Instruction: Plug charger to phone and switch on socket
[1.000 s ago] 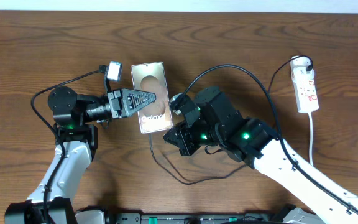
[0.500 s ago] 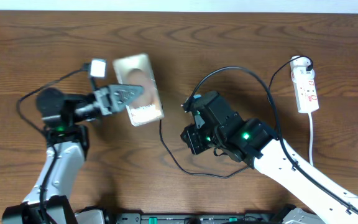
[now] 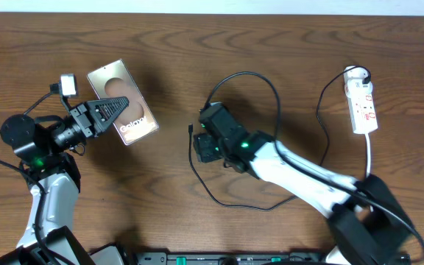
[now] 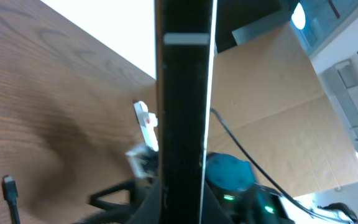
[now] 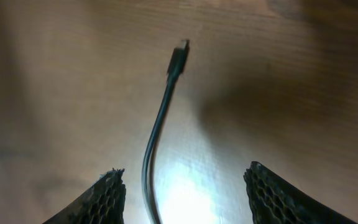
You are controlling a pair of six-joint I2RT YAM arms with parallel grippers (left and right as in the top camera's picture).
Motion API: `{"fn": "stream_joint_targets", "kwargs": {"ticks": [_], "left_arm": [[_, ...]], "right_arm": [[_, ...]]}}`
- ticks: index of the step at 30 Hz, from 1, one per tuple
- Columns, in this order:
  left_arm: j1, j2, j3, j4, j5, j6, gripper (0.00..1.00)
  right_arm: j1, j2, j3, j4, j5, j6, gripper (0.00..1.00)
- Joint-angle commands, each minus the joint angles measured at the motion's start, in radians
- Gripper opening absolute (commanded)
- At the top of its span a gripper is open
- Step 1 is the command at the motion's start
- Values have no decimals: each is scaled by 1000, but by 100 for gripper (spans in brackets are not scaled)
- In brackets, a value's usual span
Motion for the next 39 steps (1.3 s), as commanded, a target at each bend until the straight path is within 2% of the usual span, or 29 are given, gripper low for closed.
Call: {"fn": "stream_joint_targets", "kwargs": {"ticks": [1, 8, 14, 16, 21, 23, 25, 26, 27, 35, 39], "left_arm": [[0, -8, 26, 10, 49, 6, 7], [0, -8, 26, 10, 49, 5, 7], [0, -8, 26, 10, 56, 5, 7], [0, -8, 26, 10, 56, 5, 7], [0, -8, 26, 10, 56, 2, 7], [0, -8, 26, 10, 56, 2, 7], [0, -8, 26, 10, 56, 2, 7], [0, -8, 26, 10, 56, 2, 7], [0, -8, 26, 10, 56, 2, 7], [-2, -8, 26, 10, 56, 2, 7], [-18, -8, 26, 10, 56, 2, 7]], "right_arm": [[15, 96, 90, 25, 58, 66, 61], [41, 292, 263, 25, 77, 75, 59], [60, 374, 303, -31, 174, 179, 52], [68, 389, 303, -63, 153, 206, 43], [100, 391, 303, -158, 114, 235, 33], [110, 391, 303, -189, 123, 253, 25], [112, 391, 302, -189, 130, 254, 15], [104, 391, 302, -175, 128, 258, 6], [97, 391, 302, -165, 117, 258, 1], [4, 352, 303, -216, -8, 256, 1], [-29, 247, 303, -325, -141, 134, 1]]}}
